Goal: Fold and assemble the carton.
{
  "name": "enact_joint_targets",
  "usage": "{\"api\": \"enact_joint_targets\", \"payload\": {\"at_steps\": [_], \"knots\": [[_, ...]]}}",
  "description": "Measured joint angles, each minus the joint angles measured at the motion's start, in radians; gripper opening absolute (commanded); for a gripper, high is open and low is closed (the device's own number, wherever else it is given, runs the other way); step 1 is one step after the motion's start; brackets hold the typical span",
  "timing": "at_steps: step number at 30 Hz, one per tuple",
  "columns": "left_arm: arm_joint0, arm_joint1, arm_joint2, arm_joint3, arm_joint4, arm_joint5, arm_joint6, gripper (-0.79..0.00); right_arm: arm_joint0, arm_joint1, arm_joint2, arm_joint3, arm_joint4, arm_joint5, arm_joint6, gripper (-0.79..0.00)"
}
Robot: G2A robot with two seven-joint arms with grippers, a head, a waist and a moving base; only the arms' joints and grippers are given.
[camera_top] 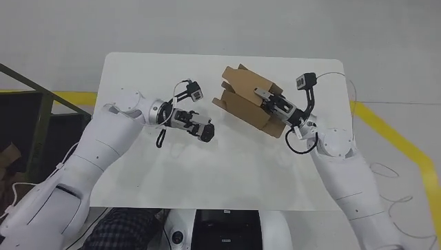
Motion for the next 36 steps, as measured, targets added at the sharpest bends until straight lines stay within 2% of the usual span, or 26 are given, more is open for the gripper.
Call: {"api": "enact_joint_targets", "payload": {"at_steps": [3, 4, 5, 6, 7, 8, 19, 27, 36], "knots": [[-0.018, -0.013, 0.032, 0.013, -0.002, 0.000, 0.000, -0.182, -0.001, -0.001, -0.002, -0.007, 0.007, 0.013, -0.010, -0.785], [-0.024, -0.017, 0.039, 0.019, -0.003, 0.000, 0.000, -0.262, -0.002, -0.002, -0.003, -0.009, 0.009, 0.015, -0.012, -0.785], [-0.030, -0.021, 0.045, 0.025, -0.003, 0.000, 0.000, -0.403, -0.003, -0.002, -0.003, -0.011, 0.009, 0.018, -0.013, -0.785], [-0.037, -0.026, 0.050, 0.032, -0.001, -0.001, 0.001, -0.449, -0.004, -0.002, -0.004, -0.014, 0.009, 0.021, -0.015, -0.785], [-0.041, -0.030, 0.054, 0.037, 0.000, -0.003, 0.002, -0.640, -0.005, -0.002, -0.004, -0.017, 0.008, 0.022, -0.015, -0.785], [-0.046, -0.033, 0.056, 0.042, 0.002, -0.005, 0.005, -0.785, -0.007, -0.002, -0.004, -0.019, 0.008, 0.023, -0.016, -0.785], [-0.090, -0.069, 0.104, 0.126, 0.091, -0.075, 0.075, -0.785, -0.027, -0.006, -0.018, -0.054, 0.012, 0.045, -0.028, -0.785], [-0.117, -0.101, 0.142, 0.178, 0.086, -0.084, 0.084, -0.785, -0.044, -0.009, -0.042, -0.093, 0.002, 0.046, -0.019, -0.785], [-0.133, -0.114, 0.135, 0.219, 0.070, -0.092, 0.092, -0.785, -0.062, -0.009, -0.053, -0.117, 0.017, 0.059, 0.010, -0.785]]}}
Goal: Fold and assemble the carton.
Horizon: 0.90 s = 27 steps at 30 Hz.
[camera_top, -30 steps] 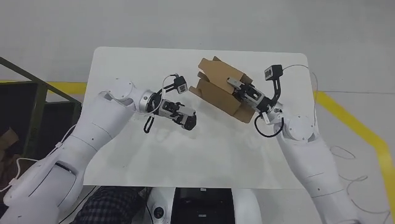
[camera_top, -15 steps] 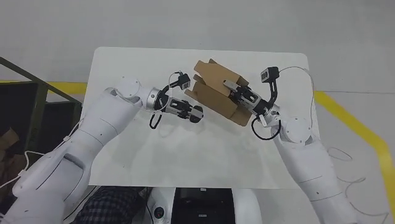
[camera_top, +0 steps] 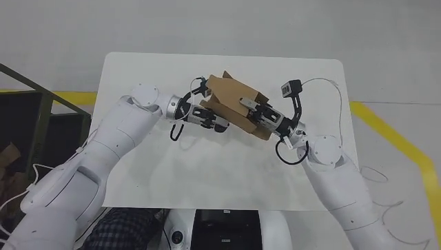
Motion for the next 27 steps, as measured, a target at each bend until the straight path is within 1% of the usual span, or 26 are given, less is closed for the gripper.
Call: {"api": "enact_joint_targets", "payload": {"at_steps": [6, 12, 20, 27], "knots": [[0.001, -0.002, -0.007, -0.002, 0.000, -0.002, 0.002, -0.785, -0.003, -0.002, -0.023, -0.008, 0.009, 0.026, 0.030, -0.785], [0.003, -0.004, -0.012, -0.008, 0.006, -0.001, 0.001, -0.785, -0.009, -0.003, -0.028, -0.017, 0.026, 0.030, 0.048, -0.785], [0.015, 0.003, -0.027, -0.020, 0.013, 0.004, -0.004, -0.785, -0.007, 0.006, 0.030, -0.017, 0.020, 0.012, 0.028, -0.785], [0.033, 0.014, -0.044, -0.037, 0.023, 0.009, -0.009, -0.785, 0.006, 0.010, 0.058, -0.002, 0.021, 0.023, 0.043, -0.785]]}}
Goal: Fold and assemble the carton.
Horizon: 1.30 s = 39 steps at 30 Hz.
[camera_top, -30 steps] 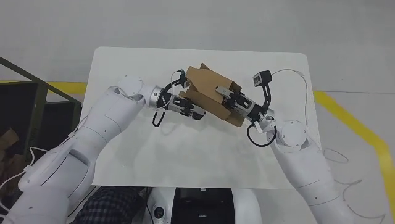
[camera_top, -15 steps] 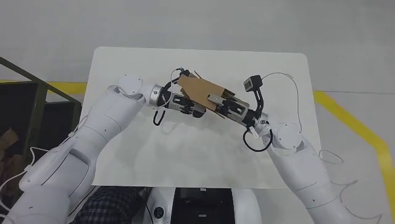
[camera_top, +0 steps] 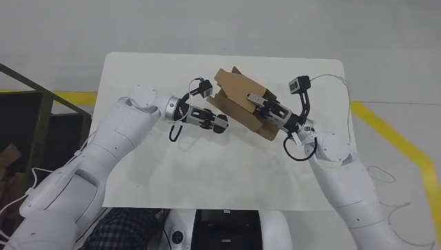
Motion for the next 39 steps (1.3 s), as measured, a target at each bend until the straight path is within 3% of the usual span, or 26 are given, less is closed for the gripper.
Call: {"api": "enact_joint_targets", "payload": {"at_steps": [14, 32, 39], "knots": [[-0.005, -0.007, -0.013, 0.026, -0.011, -0.021, 0.021, -0.785, -0.047, 0.001, -0.030, -0.052, 0.009, 0.012, 0.040, -0.785], [0.032, 0.022, -0.074, -0.042, -0.026, -0.003, 0.003, -0.785, -0.045, 0.006, 0.007, -0.040, 0.070, 0.009, 0.044, -0.785], [0.076, 0.054, -0.141, -0.070, -0.054, 0.032, -0.033, -0.785, 0.006, 0.016, 0.050, 0.063, 0.158, 0.019, 0.194, -0.785]]}}
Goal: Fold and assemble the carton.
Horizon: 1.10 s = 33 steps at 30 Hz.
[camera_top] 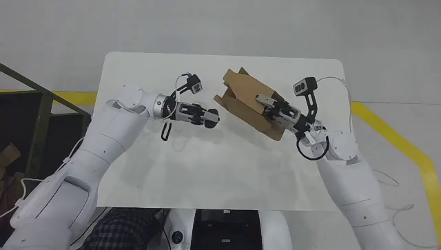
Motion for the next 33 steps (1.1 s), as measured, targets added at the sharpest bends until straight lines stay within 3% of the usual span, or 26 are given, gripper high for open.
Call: {"api": "enact_joint_targets", "payload": {"at_steps": [7, 18, 23, 33], "knots": [[0.038, 0.036, -0.092, -0.038, -0.006, 0.011, -0.010, -0.785, 0.029, 0.015, 0.014, 0.043, -0.037, -0.002, 0.182, -0.785], [0.068, 0.052, -0.133, -0.060, 0.011, 0.004, -0.004, -0.785, 0.039, 0.023, 0.010, 0.040, -0.033, 0.001, 0.246, -0.785], [0.059, 0.041, -0.103, 0.000, 0.055, -0.024, 0.024, -0.785, 0.035, 0.026, 0.014, 0.029, -0.012, -0.008, 0.245, -0.785], [0.014, -0.014, 0.002, 0.047, 0.001, -0.006, 0.007, -0.785, 0.020, 0.028, 0.006, -0.008, -0.005, -0.021, 0.225, -0.785]]}}
